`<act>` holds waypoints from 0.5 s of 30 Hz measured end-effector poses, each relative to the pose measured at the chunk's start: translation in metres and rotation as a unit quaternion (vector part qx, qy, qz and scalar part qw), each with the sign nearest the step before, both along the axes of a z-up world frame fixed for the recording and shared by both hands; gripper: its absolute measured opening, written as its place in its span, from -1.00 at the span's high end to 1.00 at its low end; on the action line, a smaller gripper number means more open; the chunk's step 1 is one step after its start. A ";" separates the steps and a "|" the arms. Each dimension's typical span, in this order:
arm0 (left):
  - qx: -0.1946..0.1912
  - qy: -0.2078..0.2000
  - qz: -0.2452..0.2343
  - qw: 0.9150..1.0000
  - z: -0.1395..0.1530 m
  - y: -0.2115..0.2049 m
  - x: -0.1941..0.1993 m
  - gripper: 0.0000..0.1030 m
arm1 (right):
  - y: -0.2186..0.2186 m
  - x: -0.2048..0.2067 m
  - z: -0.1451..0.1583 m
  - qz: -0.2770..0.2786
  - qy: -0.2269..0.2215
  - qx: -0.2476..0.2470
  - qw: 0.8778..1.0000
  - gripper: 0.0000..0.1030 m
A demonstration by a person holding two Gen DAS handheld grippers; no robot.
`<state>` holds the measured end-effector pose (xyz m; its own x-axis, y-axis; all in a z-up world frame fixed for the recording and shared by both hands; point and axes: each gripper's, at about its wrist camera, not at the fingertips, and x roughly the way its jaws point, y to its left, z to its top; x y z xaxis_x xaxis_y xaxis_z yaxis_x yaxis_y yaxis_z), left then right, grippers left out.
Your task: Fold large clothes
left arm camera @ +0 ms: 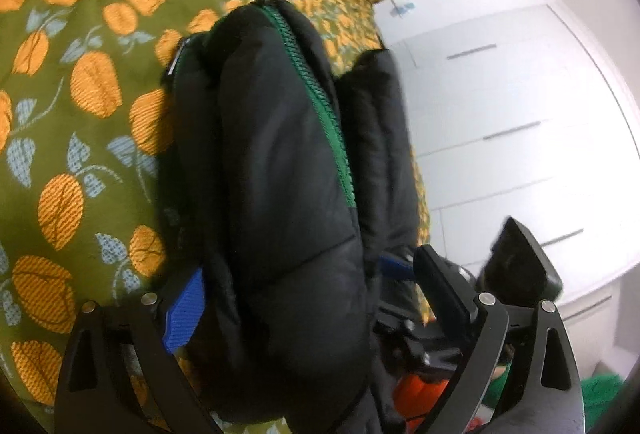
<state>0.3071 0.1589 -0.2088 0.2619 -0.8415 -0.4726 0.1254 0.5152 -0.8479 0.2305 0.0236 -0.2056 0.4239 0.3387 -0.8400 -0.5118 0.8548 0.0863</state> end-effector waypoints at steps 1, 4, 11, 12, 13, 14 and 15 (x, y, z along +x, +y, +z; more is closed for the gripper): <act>-0.004 -0.001 -0.002 1.000 0.000 0.002 0.000 -0.84 | 0.000 -0.001 0.001 -0.001 0.001 0.002 1.000 0.07; -0.010 0.008 0.003 1.000 -0.003 0.010 -0.010 -0.84 | -0.002 -0.003 0.000 0.000 0.000 0.008 1.000 0.07; 0.112 0.016 -0.048 0.992 -0.004 -0.039 0.016 -0.89 | 0.001 -0.004 -0.002 -0.005 -0.007 0.001 1.000 0.07; 0.122 0.029 -0.050 0.991 -0.011 -0.041 0.021 -0.92 | 0.001 -0.004 -0.002 -0.005 -0.006 0.003 1.000 0.07; 0.126 0.042 -0.050 0.990 -0.018 -0.040 0.025 -0.95 | 0.001 -0.005 -0.002 -0.004 -0.007 0.003 1.000 0.07; 0.123 0.058 -0.045 0.990 -0.025 -0.039 0.029 -0.97 | 0.001 -0.006 -0.003 -0.002 -0.007 0.001 1.000 0.07; 0.120 0.068 -0.040 0.990 -0.030 -0.038 0.030 -0.97 | 0.002 -0.008 -0.003 -0.001 -0.010 -0.002 1.000 0.07</act>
